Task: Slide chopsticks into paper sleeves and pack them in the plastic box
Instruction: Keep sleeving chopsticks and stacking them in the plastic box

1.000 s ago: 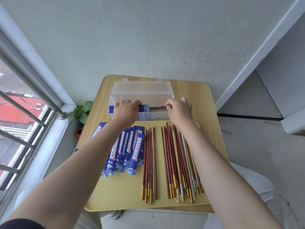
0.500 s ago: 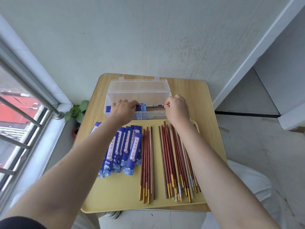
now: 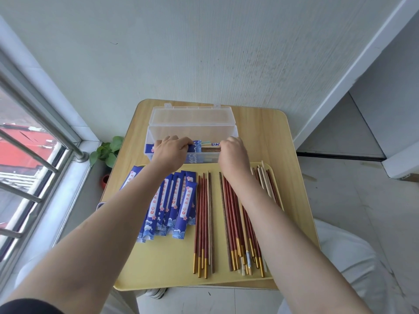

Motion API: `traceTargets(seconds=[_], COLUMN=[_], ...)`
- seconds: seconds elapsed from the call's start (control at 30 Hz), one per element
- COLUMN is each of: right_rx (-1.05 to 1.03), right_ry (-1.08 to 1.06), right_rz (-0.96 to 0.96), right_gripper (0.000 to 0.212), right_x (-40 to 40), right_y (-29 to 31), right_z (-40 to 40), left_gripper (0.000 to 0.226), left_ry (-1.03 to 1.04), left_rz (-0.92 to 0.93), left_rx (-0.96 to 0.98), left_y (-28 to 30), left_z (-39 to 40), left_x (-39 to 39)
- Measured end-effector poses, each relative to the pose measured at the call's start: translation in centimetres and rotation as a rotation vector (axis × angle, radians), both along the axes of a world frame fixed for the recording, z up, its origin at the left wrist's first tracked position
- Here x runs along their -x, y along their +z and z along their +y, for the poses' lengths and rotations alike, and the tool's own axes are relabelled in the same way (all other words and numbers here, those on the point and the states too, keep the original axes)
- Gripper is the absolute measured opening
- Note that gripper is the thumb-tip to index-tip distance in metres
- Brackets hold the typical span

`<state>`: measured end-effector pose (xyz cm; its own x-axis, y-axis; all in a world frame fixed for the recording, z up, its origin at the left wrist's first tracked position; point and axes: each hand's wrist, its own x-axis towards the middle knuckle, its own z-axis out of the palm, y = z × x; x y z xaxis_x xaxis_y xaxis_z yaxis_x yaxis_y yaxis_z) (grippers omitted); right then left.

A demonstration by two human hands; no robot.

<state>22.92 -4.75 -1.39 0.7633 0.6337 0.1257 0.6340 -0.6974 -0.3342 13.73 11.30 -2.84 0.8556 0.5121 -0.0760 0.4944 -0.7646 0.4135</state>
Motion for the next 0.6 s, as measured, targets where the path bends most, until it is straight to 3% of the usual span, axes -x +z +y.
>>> traceTargets(seconds=[0.23,0.33,0.47,0.6], right_rx=[-0.007,0.028,0.015,0.052], right_ry=[0.041,0.056,0.13,0.223], right_rz=[-0.007,0.025,-0.021,0.018], right_gripper=[0.025,0.027,0.028,0.038], right_x=[-0.3,0.0,0.2,0.8], right_y=[-0.8,-0.9,-0.7,-0.6], right_z=[-0.3,-0.5,-0.2,0.9], left_gripper=[0.037,0.031,0.028,0.037], left_ry=[0.034,0.032,0.089,0.161], left_rz=[0.172,0.136,-0.073,0.071], left_rx=[0.028,0.06,-0.231,-0.425], left_y=[0.8,1.0,1.2,0.4], left_z=[0.0,0.2,-0.3,-1.8], left_x=[-1.5,-1.5,0.9,3.3])
